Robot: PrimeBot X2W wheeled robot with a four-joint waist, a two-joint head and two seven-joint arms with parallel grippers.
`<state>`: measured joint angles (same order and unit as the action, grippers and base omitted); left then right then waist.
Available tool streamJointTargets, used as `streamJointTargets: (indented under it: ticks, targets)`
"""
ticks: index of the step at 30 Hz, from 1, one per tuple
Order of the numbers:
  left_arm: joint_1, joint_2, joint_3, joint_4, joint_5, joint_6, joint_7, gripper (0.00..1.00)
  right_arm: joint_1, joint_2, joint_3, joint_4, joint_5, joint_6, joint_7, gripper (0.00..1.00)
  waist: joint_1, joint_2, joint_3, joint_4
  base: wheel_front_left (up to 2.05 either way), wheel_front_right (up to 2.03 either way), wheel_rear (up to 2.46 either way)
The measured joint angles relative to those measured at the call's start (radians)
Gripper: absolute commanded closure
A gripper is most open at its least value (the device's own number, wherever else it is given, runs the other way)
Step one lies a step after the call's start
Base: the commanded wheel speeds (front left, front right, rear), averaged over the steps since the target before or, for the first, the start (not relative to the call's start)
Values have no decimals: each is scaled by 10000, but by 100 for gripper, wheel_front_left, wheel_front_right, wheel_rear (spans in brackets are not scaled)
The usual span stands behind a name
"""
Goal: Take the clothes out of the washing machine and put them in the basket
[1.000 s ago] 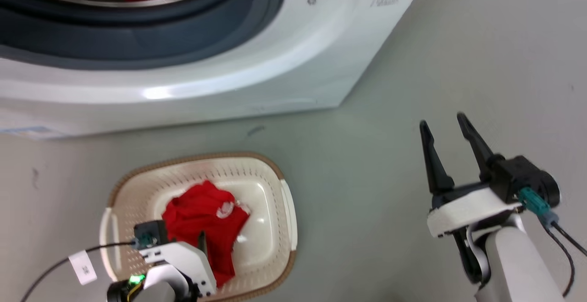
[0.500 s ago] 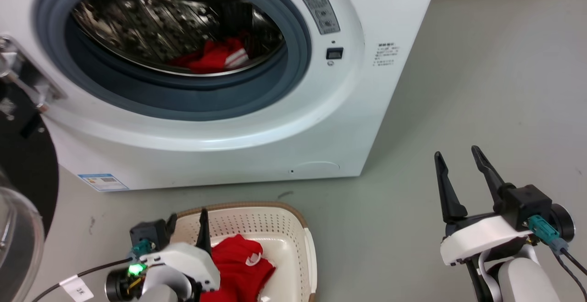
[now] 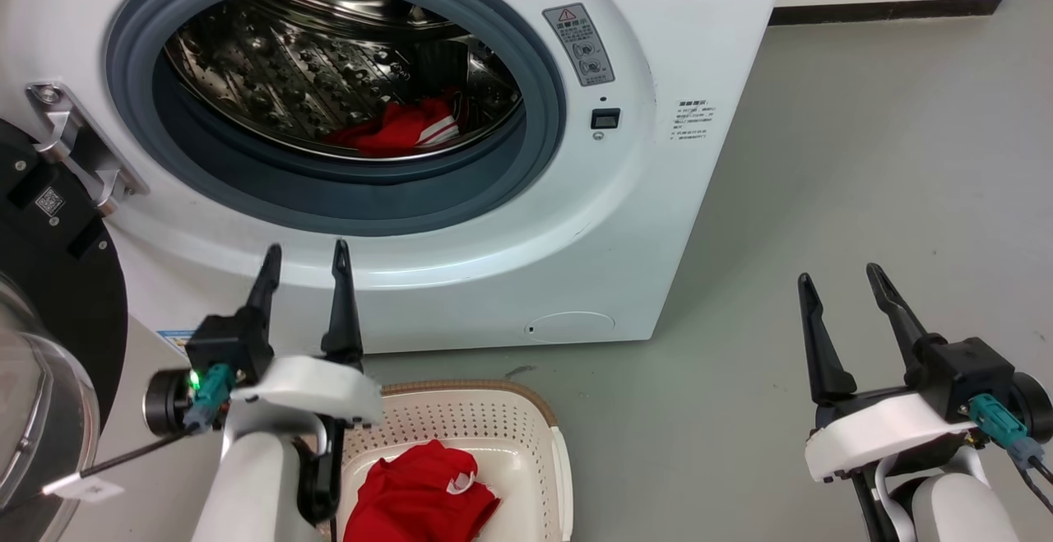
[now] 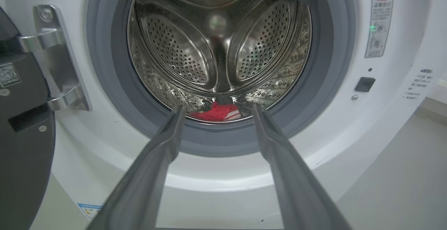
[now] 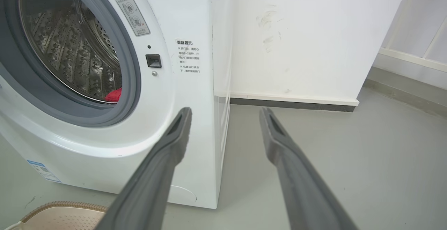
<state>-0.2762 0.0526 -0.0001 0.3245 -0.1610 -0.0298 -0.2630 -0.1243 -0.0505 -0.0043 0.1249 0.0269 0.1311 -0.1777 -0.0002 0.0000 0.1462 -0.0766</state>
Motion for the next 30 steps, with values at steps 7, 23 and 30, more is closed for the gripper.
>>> streamJointTargets:
  ticks: [7, 23, 30]
  targets:
    - [-1013, 173, 251, 180, 194, -140, 0, 0, 17, 0, 82, -322, 33, 0, 40, 0, 1, 0, 279, -181, 0, 0, 0]
    - [-5665, 1701, 253, 3870, 349, -495, 562, 0, -973, -4, 660, -336, 608, 0, -337, 0, 3, 0, 2404, -1071, 0, 0, 0]
    - [-7720, 2583, 12, 5212, 523, -669, 1877, 0, -1556, -4, 1147, -15, 1062, 0, -652, 0, 4, 0, 3498, -1714, 0, 0, 0]
